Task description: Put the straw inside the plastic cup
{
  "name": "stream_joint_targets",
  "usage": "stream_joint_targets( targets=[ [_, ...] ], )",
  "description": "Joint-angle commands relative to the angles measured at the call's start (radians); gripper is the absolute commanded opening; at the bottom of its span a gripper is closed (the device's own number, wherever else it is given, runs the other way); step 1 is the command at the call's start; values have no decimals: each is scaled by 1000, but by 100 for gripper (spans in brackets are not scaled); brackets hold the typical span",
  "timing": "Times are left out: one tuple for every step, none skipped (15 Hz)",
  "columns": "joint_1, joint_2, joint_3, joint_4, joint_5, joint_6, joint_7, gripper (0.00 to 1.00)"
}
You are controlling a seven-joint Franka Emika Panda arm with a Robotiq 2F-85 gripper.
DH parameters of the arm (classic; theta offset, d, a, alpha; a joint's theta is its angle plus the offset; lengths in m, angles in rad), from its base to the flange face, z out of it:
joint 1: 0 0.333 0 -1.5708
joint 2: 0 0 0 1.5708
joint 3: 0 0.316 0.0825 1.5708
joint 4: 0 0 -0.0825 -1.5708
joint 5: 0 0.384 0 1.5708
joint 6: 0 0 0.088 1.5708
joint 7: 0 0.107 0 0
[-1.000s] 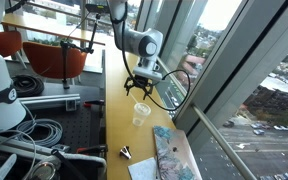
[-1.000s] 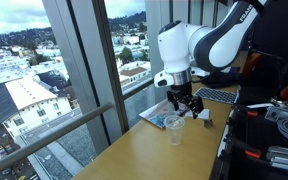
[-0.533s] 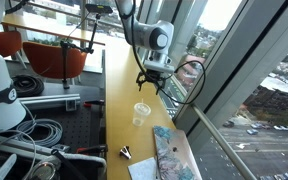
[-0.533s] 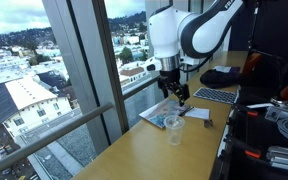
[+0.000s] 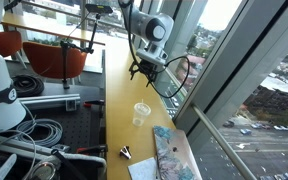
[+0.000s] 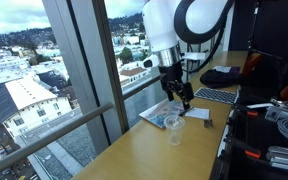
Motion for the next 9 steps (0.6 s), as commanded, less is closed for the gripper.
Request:
stream_joint_targets(
  targets=[
    [26,-52,-10,-84,14,36,188,100],
    [32,-63,-13,-116,6,68,248,100],
    [38,-80,-17,-155,0,100,310,100],
    [40,-93,-19,-194,3,151,370,100],
    [45,-104,-24,-229,-1,194,428,100],
    [47,-114,-27,-263,-1,244,480,100],
    [52,-120,-34,-287,-2,280,537,100],
    [56,-122,-40,-306,-1,314,591,100],
    [59,-124,-47,-313,4,330,640,100]
  ],
)
